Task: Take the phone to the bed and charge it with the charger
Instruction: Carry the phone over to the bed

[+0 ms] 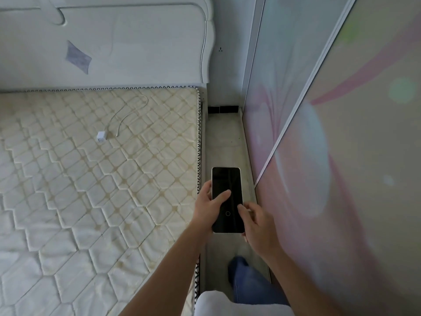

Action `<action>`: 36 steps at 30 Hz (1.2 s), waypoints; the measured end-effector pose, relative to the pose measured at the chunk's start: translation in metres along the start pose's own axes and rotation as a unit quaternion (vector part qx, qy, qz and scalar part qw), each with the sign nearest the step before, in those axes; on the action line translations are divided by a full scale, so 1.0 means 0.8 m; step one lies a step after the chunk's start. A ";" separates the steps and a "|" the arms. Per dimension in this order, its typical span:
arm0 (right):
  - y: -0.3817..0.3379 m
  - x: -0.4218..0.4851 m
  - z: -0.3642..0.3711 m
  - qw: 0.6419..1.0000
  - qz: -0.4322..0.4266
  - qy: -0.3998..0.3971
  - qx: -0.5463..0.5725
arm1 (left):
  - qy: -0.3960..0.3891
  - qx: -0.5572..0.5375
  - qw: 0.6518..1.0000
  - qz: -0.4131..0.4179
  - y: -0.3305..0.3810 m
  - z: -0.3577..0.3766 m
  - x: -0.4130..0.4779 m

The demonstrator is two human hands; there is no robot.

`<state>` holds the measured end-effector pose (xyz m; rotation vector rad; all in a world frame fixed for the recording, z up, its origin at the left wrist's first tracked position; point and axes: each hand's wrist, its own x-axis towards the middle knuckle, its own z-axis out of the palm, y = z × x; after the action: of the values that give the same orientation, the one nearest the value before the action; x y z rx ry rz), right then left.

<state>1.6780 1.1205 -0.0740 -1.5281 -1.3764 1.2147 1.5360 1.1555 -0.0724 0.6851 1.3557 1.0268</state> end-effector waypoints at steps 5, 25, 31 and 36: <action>-0.006 0.091 -0.001 1.000 -0.010 -0.011 -0.007 | 0.017 -0.008 1.000 0.004 0.032 0.012 0.080; -0.072 0.460 -0.066 0.999 -0.029 -0.018 -0.008 | 0.047 -0.030 0.998 0.011 0.216 0.113 0.380; -0.087 0.549 -0.057 1.000 -0.014 -0.017 0.016 | 0.045 -0.021 0.999 -0.004 0.248 0.115 0.472; -0.104 0.653 -0.043 1.000 0.002 -0.013 0.009 | 0.032 -0.024 0.999 -0.006 0.292 0.113 0.574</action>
<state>1.6755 1.6508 -0.0736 -1.5081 -1.3752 1.2510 1.5413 1.6783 -0.0607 0.6121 1.3843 1.0758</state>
